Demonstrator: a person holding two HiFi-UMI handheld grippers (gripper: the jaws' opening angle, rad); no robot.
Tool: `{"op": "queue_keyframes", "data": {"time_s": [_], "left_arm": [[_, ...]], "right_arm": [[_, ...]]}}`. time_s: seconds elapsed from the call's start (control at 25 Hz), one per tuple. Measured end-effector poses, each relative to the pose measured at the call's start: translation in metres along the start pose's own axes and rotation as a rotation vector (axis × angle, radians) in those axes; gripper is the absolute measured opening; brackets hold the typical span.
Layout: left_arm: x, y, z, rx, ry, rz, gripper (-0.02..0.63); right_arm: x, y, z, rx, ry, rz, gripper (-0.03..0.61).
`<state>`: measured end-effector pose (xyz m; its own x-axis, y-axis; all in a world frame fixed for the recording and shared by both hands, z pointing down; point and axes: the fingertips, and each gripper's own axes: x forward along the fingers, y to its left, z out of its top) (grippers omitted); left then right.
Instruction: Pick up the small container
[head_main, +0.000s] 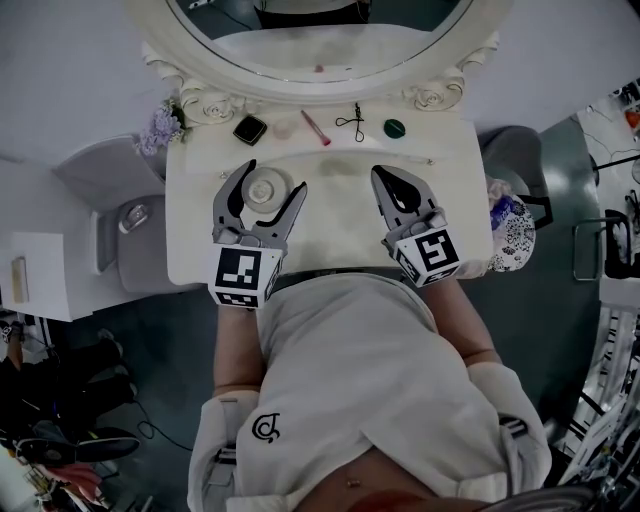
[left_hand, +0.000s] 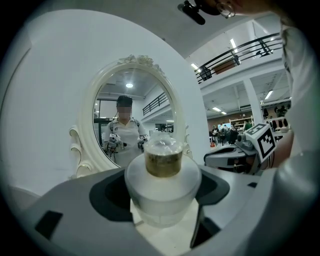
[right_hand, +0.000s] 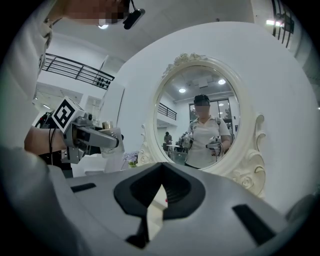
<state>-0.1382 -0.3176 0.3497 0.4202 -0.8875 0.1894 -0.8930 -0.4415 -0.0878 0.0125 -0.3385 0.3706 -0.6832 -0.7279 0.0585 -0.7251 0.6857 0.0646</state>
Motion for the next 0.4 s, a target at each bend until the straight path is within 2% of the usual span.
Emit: {"op": "queue_keyframes", "data": {"time_s": [0.4], "left_arm": [[0.0039, -0.003, -0.0064, -0.022, -0.001, -0.021, 0.35]], "right_arm": [[-0.0018, -0.0005, -0.0071, 0.025, 0.014, -0.015, 0.005]]}}
